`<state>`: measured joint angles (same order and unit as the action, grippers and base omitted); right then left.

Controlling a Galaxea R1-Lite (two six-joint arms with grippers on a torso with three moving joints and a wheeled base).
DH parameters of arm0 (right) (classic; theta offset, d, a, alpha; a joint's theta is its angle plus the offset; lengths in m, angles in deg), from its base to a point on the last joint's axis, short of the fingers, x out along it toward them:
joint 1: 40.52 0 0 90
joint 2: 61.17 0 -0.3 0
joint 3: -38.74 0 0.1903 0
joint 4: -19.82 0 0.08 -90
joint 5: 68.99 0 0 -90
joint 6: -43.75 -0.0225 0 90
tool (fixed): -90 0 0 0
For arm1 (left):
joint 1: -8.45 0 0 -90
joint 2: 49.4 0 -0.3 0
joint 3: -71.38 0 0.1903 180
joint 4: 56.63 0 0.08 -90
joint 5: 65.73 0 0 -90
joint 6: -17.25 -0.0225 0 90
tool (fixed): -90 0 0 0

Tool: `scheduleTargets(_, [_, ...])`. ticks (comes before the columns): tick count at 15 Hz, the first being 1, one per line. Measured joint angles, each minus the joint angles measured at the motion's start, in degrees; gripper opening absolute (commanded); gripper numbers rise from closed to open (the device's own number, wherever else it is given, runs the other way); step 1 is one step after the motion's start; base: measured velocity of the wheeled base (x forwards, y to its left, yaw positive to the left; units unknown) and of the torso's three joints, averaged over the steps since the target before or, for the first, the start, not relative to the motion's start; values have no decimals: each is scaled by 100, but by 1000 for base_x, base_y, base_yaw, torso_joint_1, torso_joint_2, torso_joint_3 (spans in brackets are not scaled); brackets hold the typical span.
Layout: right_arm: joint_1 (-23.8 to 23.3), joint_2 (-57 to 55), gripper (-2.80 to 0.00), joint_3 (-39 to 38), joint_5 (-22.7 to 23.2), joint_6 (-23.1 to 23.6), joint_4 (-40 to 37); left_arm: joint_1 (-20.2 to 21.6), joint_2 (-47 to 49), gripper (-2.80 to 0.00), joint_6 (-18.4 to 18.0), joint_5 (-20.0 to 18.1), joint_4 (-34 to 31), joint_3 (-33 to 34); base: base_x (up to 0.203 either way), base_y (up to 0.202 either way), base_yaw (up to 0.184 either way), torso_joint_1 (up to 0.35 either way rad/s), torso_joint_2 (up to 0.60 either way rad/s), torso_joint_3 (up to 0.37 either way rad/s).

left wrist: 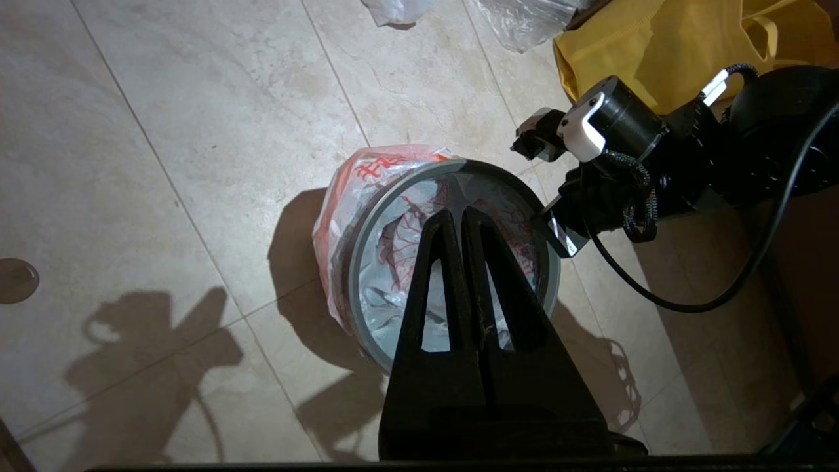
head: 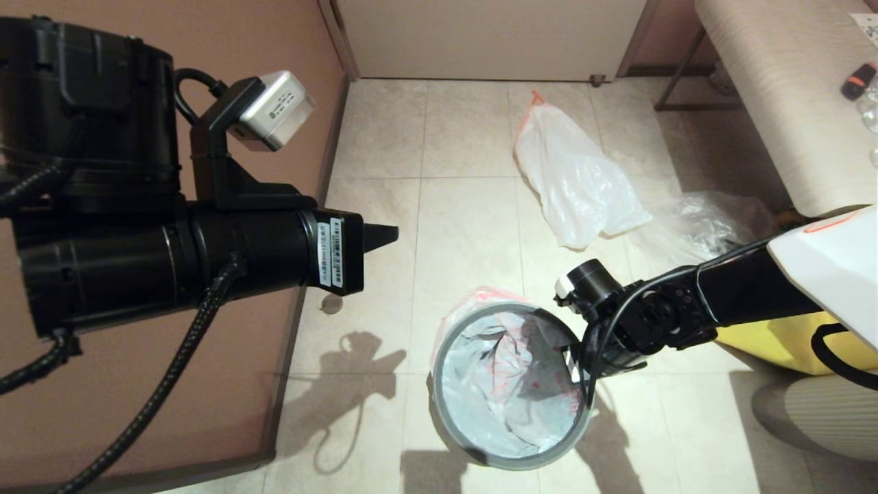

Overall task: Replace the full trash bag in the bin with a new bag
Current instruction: Place the trash can ring on the trash can

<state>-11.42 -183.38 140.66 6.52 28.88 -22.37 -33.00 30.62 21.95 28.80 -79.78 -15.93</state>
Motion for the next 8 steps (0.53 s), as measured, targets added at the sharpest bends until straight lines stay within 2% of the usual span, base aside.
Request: scheduleTargets(8, [26, -229, -280, 39, -13, 18, 19, 22, 18, -280, 0, 9, 3, -4, 0, 0, 0, 0, 0, 0])
